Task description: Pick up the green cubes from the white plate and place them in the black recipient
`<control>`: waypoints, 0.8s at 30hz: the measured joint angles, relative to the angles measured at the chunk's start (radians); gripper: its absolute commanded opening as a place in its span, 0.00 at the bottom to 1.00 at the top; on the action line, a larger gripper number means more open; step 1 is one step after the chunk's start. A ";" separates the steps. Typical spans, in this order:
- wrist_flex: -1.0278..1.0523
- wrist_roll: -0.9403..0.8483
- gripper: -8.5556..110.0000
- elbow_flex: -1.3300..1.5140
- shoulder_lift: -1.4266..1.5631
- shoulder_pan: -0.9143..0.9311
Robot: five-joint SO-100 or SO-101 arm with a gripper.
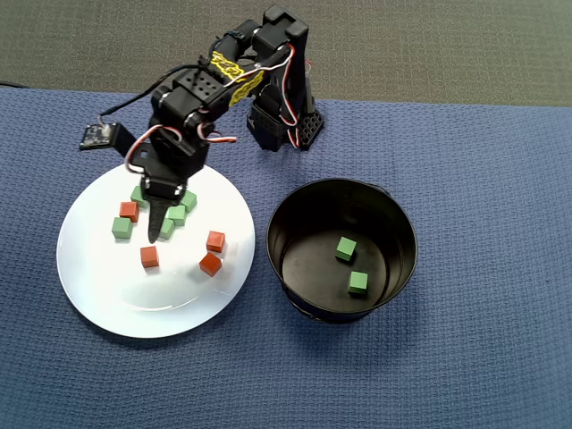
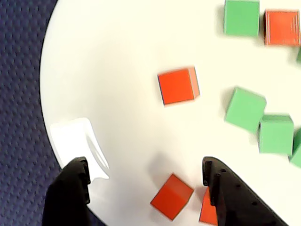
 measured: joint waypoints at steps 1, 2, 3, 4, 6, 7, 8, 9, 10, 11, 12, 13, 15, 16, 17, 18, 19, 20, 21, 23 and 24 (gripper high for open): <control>-0.011 -0.012 0.29 0.006 -0.011 0.012; -0.021 -0.025 0.29 0.009 -0.023 0.021; -0.031 -0.037 0.29 0.012 -0.037 0.032; -0.041 -0.044 0.29 0.012 -0.049 0.040; -0.061 -0.063 0.29 0.012 -0.075 0.057; -0.069 -0.075 0.30 0.012 -0.092 0.063; -0.080 -0.087 0.30 0.017 -0.106 0.069; -0.087 -0.097 0.30 0.018 -0.120 0.078; -0.095 -0.109 0.30 0.018 -0.133 0.086; -0.098 -0.117 0.31 0.018 -0.146 0.095; -0.100 -0.127 0.31 0.018 -0.156 0.106; -0.100 -0.138 0.32 0.018 -0.164 0.114; -0.100 -0.163 0.33 0.018 -0.172 0.126; -0.100 -0.183 0.33 0.018 -0.172 0.130; -0.100 -0.204 0.33 0.018 -0.173 0.132; -0.100 -0.224 0.33 0.018 -0.173 0.132; -0.100 -0.244 0.33 0.018 -0.173 0.132; -0.100 -0.264 0.33 0.018 -0.173 0.137; -0.100 -0.276 0.33 0.018 -0.173 0.141; -0.100 -0.295 0.33 0.018 -0.173 0.152; -0.100 -0.302 0.32 0.018 -0.173 0.158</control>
